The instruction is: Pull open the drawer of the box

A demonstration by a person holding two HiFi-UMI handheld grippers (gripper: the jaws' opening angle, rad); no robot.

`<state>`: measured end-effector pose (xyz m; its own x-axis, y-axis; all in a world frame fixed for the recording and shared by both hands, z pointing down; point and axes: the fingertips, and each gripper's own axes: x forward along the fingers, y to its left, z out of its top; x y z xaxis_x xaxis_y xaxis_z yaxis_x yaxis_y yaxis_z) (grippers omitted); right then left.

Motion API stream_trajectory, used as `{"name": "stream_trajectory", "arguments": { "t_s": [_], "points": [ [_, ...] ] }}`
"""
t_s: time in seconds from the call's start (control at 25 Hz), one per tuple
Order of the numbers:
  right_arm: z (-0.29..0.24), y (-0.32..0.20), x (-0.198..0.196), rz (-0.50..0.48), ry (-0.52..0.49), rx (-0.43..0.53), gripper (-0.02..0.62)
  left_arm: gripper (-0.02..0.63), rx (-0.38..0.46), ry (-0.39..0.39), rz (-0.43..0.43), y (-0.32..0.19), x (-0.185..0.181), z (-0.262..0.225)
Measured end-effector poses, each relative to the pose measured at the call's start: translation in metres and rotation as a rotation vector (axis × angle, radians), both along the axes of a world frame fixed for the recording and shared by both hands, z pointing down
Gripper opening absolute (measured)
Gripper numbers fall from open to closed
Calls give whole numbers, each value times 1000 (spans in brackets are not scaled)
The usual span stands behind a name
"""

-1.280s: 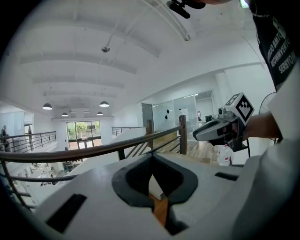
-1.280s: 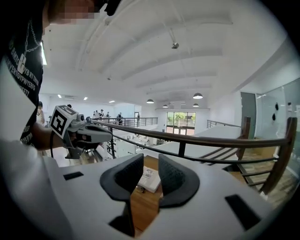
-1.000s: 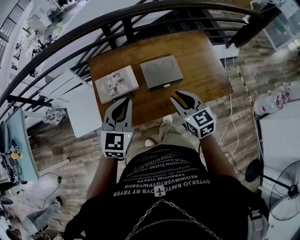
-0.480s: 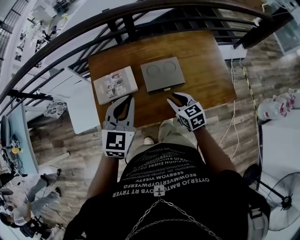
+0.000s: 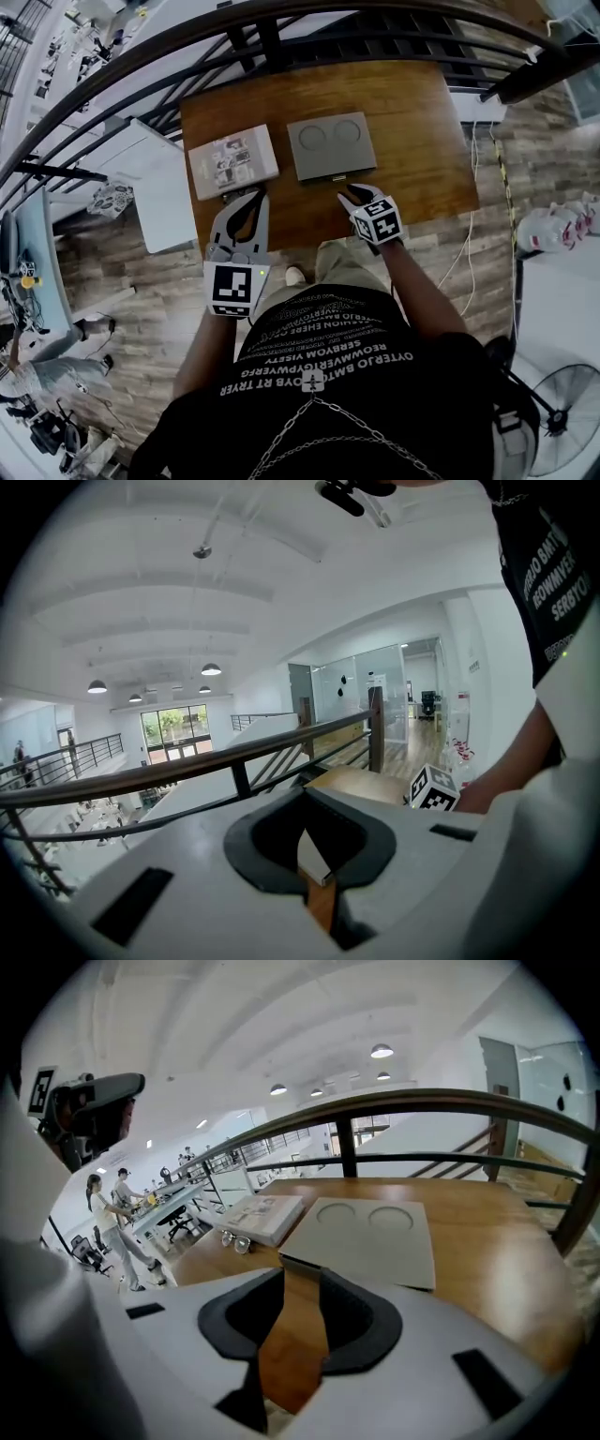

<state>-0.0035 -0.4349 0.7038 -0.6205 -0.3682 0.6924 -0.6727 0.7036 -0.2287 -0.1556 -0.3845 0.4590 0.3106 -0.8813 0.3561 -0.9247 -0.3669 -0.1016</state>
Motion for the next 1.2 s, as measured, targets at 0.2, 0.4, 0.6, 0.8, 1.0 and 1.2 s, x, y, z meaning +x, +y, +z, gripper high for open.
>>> {"name": "stream_trajectory", "arguments": {
  "t_s": [0.2,0.4,0.6,0.8,1.0,1.2],
  "points": [
    [37,-17,5,51,36,-47,121,5,-29,-8,-18,3,-5,12],
    [63,-26,5,102,41,-99,144,5,-52,-26,-33,8,-8,14],
    [90,-35,5,120,77,-138,169,5,-80,-34,-37,10,-7,23],
    [108,-40,-3,145,74,-177,189,5,-102,-41,-33,17,-4,30],
    [113,-48,3,215,77,-202,196,5,-138,-37,-24,32,2,35],
    [115,-48,2,259,99,-208,195,5,-141,-42,-19,43,4,32]
  ]
}}
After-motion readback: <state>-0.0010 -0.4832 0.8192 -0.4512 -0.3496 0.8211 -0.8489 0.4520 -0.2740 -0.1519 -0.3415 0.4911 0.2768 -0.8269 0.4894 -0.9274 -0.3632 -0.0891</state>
